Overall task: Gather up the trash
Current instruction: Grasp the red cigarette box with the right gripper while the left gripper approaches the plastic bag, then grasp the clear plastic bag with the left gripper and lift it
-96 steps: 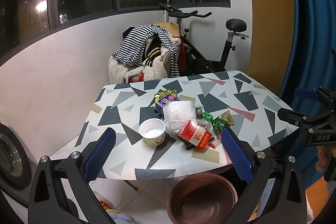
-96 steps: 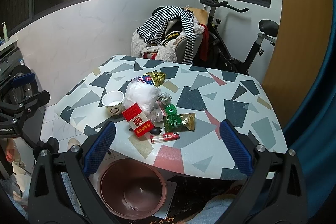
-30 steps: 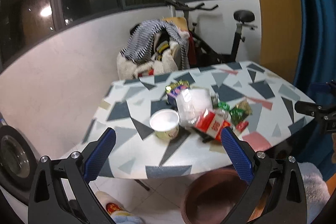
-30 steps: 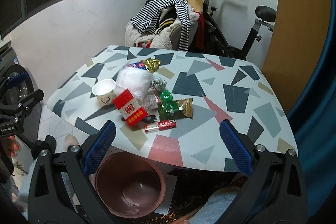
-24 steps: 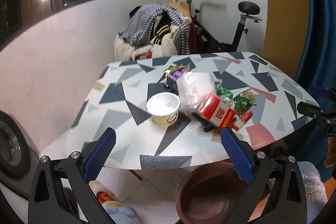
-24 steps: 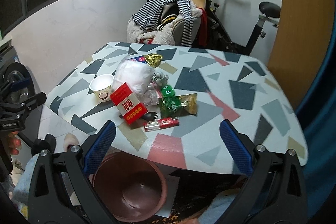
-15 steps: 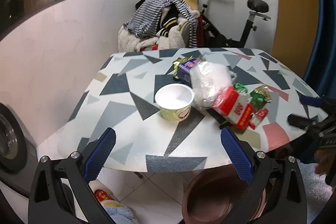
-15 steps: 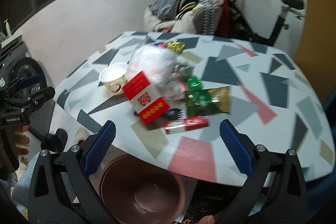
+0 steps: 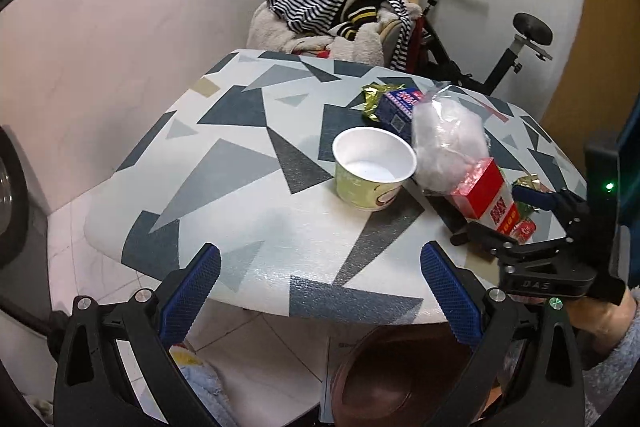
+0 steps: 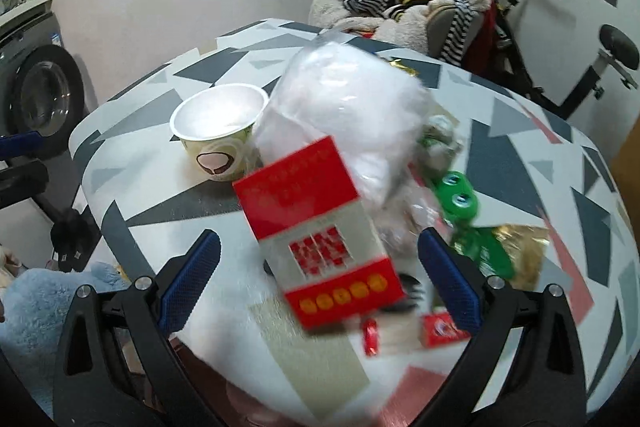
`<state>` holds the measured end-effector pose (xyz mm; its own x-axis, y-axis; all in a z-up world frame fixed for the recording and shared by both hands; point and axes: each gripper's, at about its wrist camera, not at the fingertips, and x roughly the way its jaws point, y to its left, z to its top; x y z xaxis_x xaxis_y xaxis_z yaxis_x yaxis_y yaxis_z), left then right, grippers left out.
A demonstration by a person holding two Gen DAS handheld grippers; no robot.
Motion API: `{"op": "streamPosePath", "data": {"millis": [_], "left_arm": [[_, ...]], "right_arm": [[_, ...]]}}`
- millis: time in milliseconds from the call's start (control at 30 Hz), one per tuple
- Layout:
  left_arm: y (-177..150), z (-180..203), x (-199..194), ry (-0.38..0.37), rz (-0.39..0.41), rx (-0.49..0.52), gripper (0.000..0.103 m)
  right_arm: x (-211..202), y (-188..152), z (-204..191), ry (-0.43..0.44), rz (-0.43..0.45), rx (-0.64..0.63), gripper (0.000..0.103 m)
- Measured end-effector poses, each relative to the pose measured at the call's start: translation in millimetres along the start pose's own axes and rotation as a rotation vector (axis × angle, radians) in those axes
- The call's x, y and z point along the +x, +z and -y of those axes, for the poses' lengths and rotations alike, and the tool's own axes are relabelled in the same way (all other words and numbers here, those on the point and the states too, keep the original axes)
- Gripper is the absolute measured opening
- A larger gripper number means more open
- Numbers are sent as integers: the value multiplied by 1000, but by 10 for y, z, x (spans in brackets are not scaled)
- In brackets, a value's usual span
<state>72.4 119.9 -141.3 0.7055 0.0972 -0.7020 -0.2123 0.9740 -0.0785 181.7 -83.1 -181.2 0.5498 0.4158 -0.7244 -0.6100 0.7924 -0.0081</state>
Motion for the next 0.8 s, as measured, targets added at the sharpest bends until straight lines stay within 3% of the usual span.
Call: {"op": "streamPosePath", "data": {"millis": [67, 133, 200, 467, 700, 800], "left_arm": [[-2, -26, 8, -15, 5, -21, 98], [-9, -49, 28, -26, 0, -47, 98], [-7, -56, 51, -33, -8, -62, 98], [-2, 29, 62, -71, -17, -73, 98], [209, 347, 147, -188, -18, -21, 96], [511, 537, 247, -278, -19, -12, 84]], "right_arm": [[45, 6, -22, -20, 2, -21, 86], [79, 0, -28, -52, 3, -43, 65], [82, -22, 10, -41, -8, -25, 65], [-428, -136, 208, 41, 103, 104, 65], [-765, -351, 513, 9, 129, 216, 65], [-890, -452, 634, -24, 138, 240, 65]]}}
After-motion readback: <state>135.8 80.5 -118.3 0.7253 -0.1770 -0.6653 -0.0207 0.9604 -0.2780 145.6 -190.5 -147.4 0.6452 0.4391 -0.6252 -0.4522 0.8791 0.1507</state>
